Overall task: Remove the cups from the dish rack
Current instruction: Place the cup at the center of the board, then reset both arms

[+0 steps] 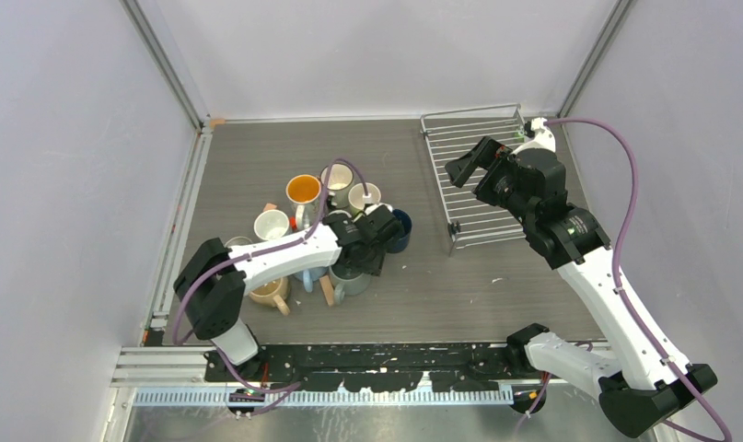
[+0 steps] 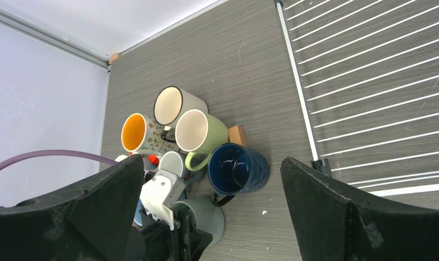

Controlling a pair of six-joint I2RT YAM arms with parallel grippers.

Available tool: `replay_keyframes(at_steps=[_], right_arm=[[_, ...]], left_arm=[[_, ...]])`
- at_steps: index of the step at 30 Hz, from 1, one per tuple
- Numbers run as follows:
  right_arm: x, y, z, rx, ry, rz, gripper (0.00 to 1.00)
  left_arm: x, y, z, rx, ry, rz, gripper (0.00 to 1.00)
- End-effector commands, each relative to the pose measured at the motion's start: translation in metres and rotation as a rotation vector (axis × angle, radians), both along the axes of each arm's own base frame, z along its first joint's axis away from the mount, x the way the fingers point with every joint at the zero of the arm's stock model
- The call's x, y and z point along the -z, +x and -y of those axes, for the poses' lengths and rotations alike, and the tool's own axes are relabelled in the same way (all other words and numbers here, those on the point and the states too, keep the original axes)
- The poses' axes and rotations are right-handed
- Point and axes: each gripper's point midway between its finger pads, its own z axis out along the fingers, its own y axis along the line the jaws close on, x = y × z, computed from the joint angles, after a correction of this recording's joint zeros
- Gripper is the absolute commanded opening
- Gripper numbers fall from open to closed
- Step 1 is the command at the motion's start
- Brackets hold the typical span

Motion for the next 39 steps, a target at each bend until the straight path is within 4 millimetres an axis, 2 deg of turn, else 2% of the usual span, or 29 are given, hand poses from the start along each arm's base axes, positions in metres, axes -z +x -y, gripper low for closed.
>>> replay_keyframes(at_steps=[1, 5, 15, 22, 29, 33, 39], right_arm=[[-0.012, 0.003, -0.003, -0.009, 0.013, 0.043, 1.0], [-0.011, 0.004, -0.003, -0.012, 0.01, 0.042, 1.0], [-0.008, 0.007, -0.009, -0.033, 0.007, 0.026, 1.0], [-0.012, 0.006, -0.012, -0.063, -0.013, 0.032, 1.0], [-0.012, 0.007, -0.02, -0.114, -0.023, 0.037, 1.0], [-0.013, 0.005, -0.022, -0.141, -0.04, 0.03, 1.0], [-0.016, -0.002, -0.015, -0.133, -0.06, 0.04, 1.0]], left_arm=[[-0.039, 0.006, 0.009, 0.02, -0.087, 0.054, 0.41], [-0.056, 0.003, 0.007, 0.028, -0.11, 0.067, 0.49], [-0.128, 0.006, 0.001, 0.055, -0.23, 0.199, 0.99], [-0.178, 0.02, -0.008, 0.052, -0.382, 0.272, 1.0], [-0.22, 0.032, -0.011, 0.051, -0.564, 0.313, 1.0], [-0.234, 0.038, -0.014, 0.035, -0.63, 0.299, 1.0], [-0.243, 0.044, -0.017, 0.023, -0.634, 0.321, 1.0]])
